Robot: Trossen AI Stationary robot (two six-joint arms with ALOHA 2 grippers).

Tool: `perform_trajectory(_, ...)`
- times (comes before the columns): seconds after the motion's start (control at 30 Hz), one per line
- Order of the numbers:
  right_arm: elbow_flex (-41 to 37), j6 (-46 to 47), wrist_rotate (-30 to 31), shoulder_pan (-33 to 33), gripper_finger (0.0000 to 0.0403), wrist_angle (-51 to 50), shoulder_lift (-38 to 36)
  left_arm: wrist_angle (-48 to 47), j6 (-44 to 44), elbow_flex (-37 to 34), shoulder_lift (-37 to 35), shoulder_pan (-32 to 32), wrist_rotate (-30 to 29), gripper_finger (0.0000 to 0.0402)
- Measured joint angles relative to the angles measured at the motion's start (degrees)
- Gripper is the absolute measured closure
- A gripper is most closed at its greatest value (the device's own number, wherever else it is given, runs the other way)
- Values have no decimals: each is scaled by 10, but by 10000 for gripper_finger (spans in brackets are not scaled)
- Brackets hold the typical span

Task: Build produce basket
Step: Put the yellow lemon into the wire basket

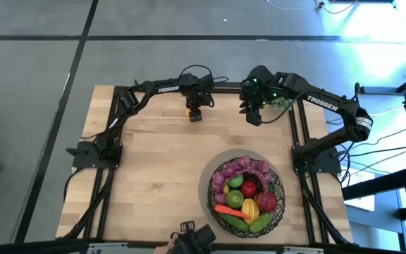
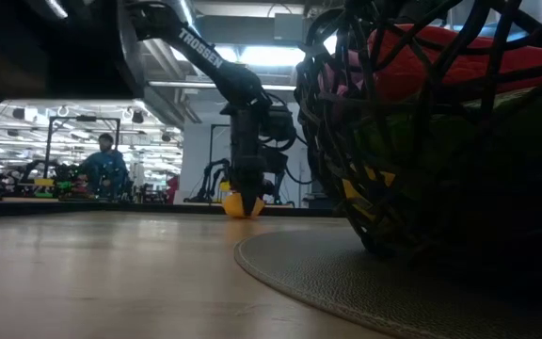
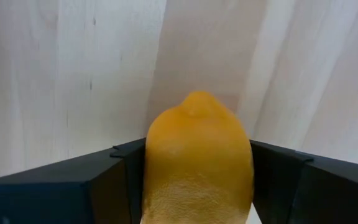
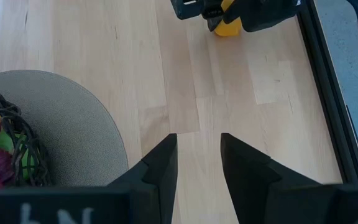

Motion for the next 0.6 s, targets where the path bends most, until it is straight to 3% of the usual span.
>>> perform_trajectory(0.3,0,0,0,0,285,2,0,-37,-3,0,-45,-6,18,215)
perform_trajectory(0.6,0,0,0,0,285,8,0,-57,-2,0,-152,-48,30,216)
